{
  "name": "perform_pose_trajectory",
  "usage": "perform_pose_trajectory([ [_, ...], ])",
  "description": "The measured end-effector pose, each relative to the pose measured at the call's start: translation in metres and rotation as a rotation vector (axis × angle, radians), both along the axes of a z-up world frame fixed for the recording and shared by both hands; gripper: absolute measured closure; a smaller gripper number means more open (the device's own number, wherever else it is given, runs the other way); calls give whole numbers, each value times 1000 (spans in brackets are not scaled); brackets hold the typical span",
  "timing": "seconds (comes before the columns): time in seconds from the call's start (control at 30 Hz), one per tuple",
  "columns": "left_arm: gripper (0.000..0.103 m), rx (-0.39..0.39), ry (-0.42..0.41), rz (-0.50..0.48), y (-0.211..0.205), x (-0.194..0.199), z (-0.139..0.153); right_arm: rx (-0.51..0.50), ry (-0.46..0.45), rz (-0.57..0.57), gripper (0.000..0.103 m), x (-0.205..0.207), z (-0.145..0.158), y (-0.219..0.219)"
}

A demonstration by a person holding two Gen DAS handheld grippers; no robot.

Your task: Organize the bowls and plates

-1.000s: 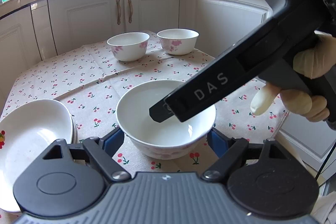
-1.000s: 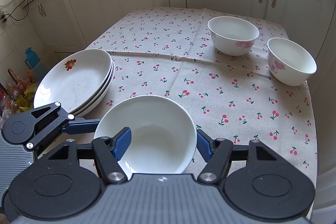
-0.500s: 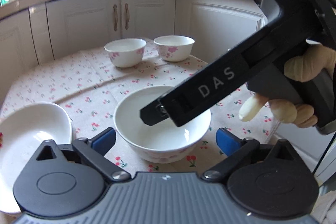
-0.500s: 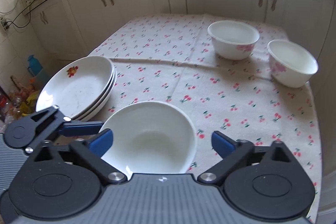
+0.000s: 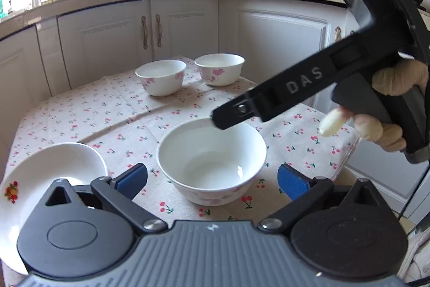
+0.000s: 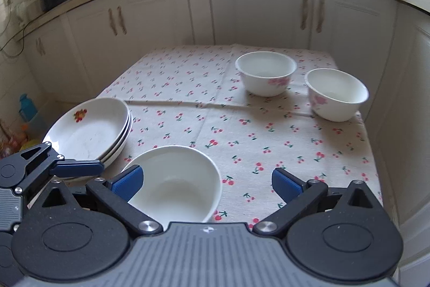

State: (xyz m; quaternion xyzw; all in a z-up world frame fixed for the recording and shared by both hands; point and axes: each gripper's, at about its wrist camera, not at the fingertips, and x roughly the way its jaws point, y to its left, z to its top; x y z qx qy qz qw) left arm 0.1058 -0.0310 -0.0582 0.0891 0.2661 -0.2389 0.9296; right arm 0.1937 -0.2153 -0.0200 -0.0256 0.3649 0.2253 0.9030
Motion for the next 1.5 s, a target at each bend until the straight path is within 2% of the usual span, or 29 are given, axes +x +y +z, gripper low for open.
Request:
perform_pose_trajectory([
  [0.1,1,33,-15,-14,-1,-2,7,16,-28,-55,0,-6,3,-9],
  [0.23,1,55,-35,-53,0,-2,19,-10,-75,-125,0,-12,5,-18],
  [0.37,1,43,-27,-77,6,8,34,-42,-97,-157,0,-14,2,-25],
  [0.5,1,21,1,-90,9,26,47,-39,-96,-177,0,-9,1,-31],
  [0.6,1,21,-10,-101,10,42,59,-46,-107,-177,0,-5,3,-32],
  [0.77,1,30,-13,-89,7,86,72,-58,-120,-130,0,12,10,-33],
  [1.03,1,4,42,-68,-4,165,64,-87,-84,-37,0,71,26,-37],
  [1.27,1,50,58,-65,-16,212,48,-88,-11,7,0,147,40,-41],
  [1.5,1,62,119,-76,-22,251,26,-25,119,41,0,227,39,-32],
])
